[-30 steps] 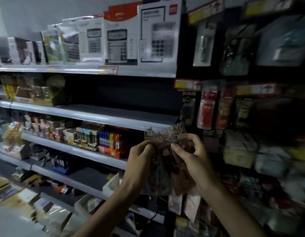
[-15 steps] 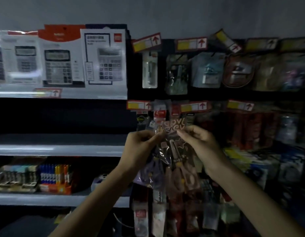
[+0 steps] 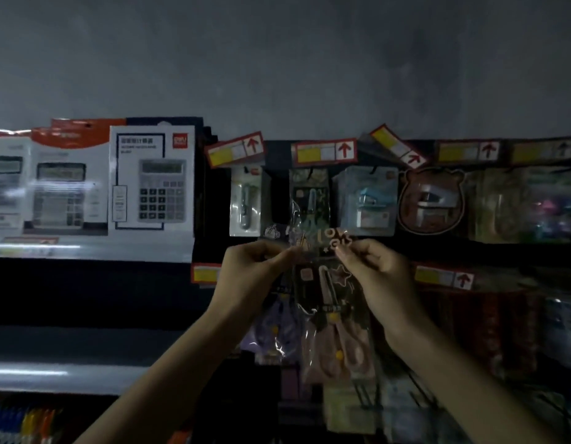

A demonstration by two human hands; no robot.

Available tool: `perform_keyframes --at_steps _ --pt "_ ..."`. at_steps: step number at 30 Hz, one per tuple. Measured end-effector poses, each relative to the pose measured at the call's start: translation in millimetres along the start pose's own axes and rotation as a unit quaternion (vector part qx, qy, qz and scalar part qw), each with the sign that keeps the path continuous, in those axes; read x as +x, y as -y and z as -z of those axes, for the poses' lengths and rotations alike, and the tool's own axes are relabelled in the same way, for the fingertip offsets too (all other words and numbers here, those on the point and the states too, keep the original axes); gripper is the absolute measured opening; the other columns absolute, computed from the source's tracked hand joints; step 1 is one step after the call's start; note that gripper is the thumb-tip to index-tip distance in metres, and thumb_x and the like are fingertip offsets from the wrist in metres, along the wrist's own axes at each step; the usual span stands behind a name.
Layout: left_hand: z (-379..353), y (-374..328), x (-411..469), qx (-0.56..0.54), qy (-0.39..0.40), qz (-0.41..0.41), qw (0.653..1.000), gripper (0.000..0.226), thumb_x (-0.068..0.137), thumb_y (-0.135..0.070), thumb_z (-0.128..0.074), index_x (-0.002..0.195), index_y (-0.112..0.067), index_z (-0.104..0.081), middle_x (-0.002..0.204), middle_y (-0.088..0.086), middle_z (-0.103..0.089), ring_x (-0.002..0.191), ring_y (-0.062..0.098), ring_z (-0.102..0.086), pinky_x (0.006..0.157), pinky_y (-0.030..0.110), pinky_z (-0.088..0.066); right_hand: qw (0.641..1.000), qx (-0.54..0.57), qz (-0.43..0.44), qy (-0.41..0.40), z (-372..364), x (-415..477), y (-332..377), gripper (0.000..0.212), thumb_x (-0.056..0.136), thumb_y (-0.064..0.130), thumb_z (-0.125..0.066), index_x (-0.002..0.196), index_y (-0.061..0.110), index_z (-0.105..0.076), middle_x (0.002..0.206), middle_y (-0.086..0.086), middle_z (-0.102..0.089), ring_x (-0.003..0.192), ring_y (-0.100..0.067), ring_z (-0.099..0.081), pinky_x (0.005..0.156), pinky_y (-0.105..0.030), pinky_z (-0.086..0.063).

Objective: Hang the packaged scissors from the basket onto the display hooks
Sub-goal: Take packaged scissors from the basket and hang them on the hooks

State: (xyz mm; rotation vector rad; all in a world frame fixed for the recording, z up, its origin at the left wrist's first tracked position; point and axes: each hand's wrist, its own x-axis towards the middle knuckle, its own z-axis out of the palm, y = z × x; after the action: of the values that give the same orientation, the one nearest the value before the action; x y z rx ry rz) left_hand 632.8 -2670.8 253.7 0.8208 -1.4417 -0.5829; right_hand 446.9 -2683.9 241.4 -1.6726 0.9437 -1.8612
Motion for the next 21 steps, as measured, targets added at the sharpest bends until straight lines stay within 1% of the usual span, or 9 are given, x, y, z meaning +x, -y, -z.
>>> perform_keyframes --at_steps 3,4,7,9,12,14,16,18,21 --pt "-3.2 -4.7 20.9 0.035 0.002 -0.028 0.999 0.014 0.091 -0.029 -0.073 0.094 -0.016 -0.076 0.093 0.009 -0.074 0.085 0.024 -0.073 0.07 0.043 -0.062 1.0 -0.009 0.01 -0.012 -3.7 30.4 3.8 0.024 0.097 0.031 -0.066 0.096 0.008 -0.07 0.094 -0.011 -0.073 0.093 -0.026 -0.068 0.075 -0.029 -0.05" --pt "-3.1 -6.8 27.4 0.031 0.01 -0.033 0.999 0.011 0.093 -0.025 -0.071 0.103 -0.019 -0.073 0.1 0.005 -0.073 0.085 0.016 -0.074 0.066 0.034 -0.063 1.0 -0.017 0.011 -0.014 -5.0 39.4 4.2 0.023 0.098 0.032 -0.066 0.098 0.009 -0.07 0.095 -0.011 -0.073 0.094 -0.027 -0.068 0.077 -0.033 -0.052" --pt "-2.2 -11.0 48.0 0.016 0.051 -0.044 0.998 0.041 0.095 -0.01 -0.066 0.131 -0.029 -0.059 0.124 0.0 -0.068 0.102 0.011 -0.072 0.073 0.019 -0.059 0.999 -0.035 0.015 -0.03 -6.7 63.1 4.4 0.019 0.098 0.031 -0.065 0.097 0.013 -0.069 0.093 -0.007 -0.073 0.092 -0.027 -0.069 0.073 -0.034 -0.052" --pt "0.6 -15.2 60.8 0.023 0.07 -0.038 0.997 0.041 0.093 -0.003 -0.065 0.12 -0.033 -0.06 0.117 0.005 -0.072 0.102 0.015 -0.072 0.072 0.018 -0.059 0.998 -0.042 0.021 -0.042 -5.5 76.0 4.5 0.019 0.099 0.031 -0.065 0.095 0.014 -0.068 0.092 -0.008 -0.072 0.092 -0.026 -0.069 0.071 -0.032 -0.05" --pt "6.2 -25.0 83.1 0.059 0.066 -0.023 0.996 0.007 0.091 -0.007 -0.07 0.093 -0.013 -0.073 0.09 0.009 -0.077 0.082 0.018 -0.075 0.066 0.024 -0.06 0.997 -0.056 0.017 -0.051 -1.1 91.4 4.0 0.023 0.1 0.033 -0.063 0.097 0.011 -0.066 0.097 -0.016 -0.07 0.097 -0.031 -0.067 0.08 -0.041 -0.053" --pt "8.6 -27.7 102.4 0.079 0.06 -0.018 0.995 0.008 0.092 -0.009 -0.07 0.086 -0.006 -0.075 0.082 0.01 -0.074 0.073 0.02 -0.072 0.062 0.024 -0.056 0.996 -0.06 0.015 -0.062 -0.3 99.8 3.0 0.026 0.1 0.034 -0.062 0.096 0.008 -0.064 0.102 -0.023 -0.068 0.098 -0.038 -0.065 0.076 -0.042 -0.051" --pt "8.6 -31.8 118.2 0.092 0.051 -0.011 0.994 0.015 0.093 -0.014 -0.07 0.087 -0.001 -0.075 0.078 0.014 -0.069 0.07 0.024 -0.066 0.064 0.03 -0.051 0.995 -0.066 0.015 -0.074 -2.0 105.9 3.6 0.025 0.1 0.035 -0.062 0.093 0.01 -0.064 0.1 -0.024 -0.068 0.093 -0.039 -0.066 0.072 -0.041 -0.049" --pt "10.0 -35.1 130.8 0.086 0.056 -0.011 0.995 0.028 0.093 -0.022 -0.07 0.094 0.006 -0.074 0.078 0.022 -0.067 0.071 0.026 -0.063 0.066 0.034 -0.05 0.993 -0.078 0.026 -0.086 -4.5 110.9 4.0 0.025 0.1 0.035 -0.061 0.092 0.012 -0.063 0.085 -0.018 -0.065 0.077 -0.03 -0.064 0.067 -0.04 -0.047" --pt "12.4 -37.0 149.7 0.088 0.053 -0.021 0.995 0.027 0.091 -0.026 -0.072 0.099 -0.001 -0.077 0.091 0.017 -0.075 0.076 0.022 -0.067 0.065 0.027 -0.054 0.99 -0.087 0.045 -0.106 -8.2 117.5 2.7 0.024 0.099 0.037 -0.062 0.088 0.016 -0.063 0.075 -0.005 -0.062 0.068 -0.021 -0.057 0.063 -0.035 -0.043"
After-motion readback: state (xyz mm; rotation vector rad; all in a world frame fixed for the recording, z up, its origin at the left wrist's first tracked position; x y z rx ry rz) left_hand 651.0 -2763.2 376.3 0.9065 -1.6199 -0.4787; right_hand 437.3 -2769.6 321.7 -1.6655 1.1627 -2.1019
